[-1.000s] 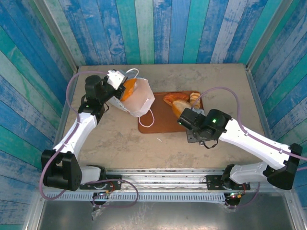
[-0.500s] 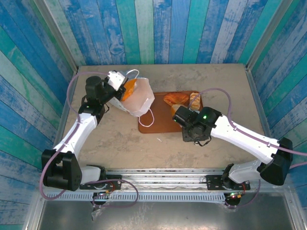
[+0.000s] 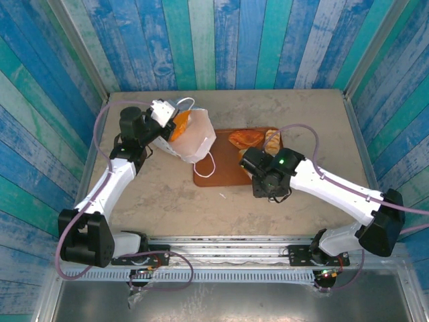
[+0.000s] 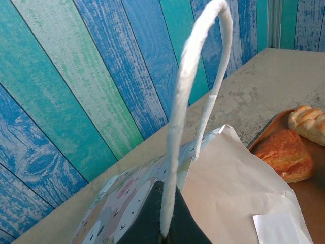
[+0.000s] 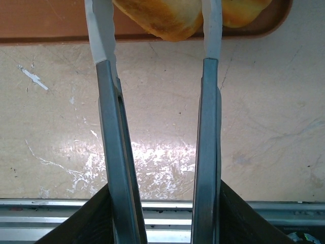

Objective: Take the fake bread out of the paper bag

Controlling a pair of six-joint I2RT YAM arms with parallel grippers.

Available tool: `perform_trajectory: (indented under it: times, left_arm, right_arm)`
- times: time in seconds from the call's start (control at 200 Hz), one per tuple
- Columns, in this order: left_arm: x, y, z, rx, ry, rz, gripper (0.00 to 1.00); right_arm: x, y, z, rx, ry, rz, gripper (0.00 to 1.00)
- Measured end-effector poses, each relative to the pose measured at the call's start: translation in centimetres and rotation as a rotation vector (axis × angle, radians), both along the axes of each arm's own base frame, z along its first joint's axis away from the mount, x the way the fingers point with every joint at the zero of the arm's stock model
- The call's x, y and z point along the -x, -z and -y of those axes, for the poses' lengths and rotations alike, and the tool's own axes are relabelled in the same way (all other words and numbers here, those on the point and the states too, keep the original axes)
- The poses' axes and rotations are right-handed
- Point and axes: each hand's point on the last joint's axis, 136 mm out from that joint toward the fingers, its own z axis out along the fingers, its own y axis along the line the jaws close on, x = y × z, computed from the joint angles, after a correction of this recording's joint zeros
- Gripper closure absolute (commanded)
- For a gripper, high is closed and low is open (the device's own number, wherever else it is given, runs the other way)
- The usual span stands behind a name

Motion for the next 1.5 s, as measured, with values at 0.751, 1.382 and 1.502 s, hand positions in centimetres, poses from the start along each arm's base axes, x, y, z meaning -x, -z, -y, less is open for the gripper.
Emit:
perform_trajectory:
  times: [0.751, 1.382, 1.502]
  left_arm:
    - [0.0, -0.1, 0.1, -0.002, 0.004, 0.005, 1.0]
    - [0.0, 0.0, 0.1, -0.002, 0.004, 0.003, 1.0]
    - [0.0, 0.1, 0.1, -0.002, 0.004, 0.002, 1.0]
  right_arm:
    - [-2.0, -2.5, -1.5, -0.068, -0.054, 0.058, 0.53]
    - [-4.2, 0.7, -6.7, -0.069, -0.224, -0.023, 0.68]
    - [-4.6, 1.3, -7.2, -0.056, -0.236, -0.032, 0.68]
